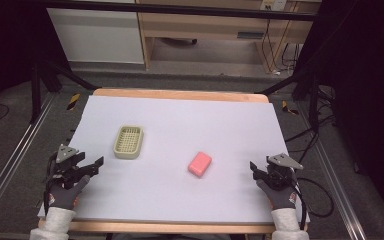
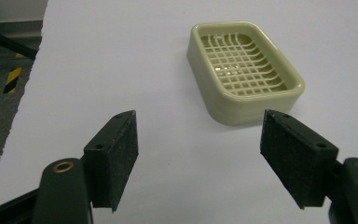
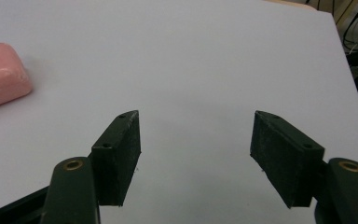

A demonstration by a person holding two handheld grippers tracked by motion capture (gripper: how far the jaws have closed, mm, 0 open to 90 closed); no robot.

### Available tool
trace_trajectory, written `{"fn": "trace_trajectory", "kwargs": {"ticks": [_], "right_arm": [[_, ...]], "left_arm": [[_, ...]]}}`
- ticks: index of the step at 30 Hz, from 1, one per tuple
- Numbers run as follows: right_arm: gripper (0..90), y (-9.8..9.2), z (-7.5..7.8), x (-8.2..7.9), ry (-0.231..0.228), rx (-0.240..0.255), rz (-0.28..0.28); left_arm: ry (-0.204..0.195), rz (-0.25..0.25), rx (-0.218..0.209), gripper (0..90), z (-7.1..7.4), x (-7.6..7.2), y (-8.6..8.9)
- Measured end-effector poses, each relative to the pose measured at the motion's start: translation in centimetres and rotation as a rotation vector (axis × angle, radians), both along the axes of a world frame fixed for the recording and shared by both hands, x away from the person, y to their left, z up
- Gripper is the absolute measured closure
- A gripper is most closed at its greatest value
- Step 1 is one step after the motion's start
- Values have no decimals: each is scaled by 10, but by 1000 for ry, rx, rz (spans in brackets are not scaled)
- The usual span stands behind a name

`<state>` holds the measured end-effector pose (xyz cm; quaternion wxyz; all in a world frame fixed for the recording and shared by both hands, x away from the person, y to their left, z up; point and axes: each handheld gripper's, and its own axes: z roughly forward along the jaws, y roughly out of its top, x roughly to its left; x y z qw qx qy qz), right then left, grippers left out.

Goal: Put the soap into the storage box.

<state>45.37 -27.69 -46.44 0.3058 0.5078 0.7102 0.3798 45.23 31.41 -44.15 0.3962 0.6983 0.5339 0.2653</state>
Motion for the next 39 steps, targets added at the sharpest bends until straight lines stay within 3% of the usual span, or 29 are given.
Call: {"fn": "trace_trajectory", "kwargs": {"ticks": [5, 14, 26, 39], "right_arm": [[334, -1, 0, 1, 18, 19, 2], [334, 3, 0, 3, 24, -12, 8], [335, 5, 1, 3, 36, -34, 13], [333, 4, 1, 4, 29, -33, 14]], "left_arm": [[6, -23, -19, 263, 5, -1, -9], [19, -76, -17, 258, 13, 2, -30], [40, -148, 10, 257, 27, 13, -63], [26, -219, 31, 254, 43, 23, -102]]}}
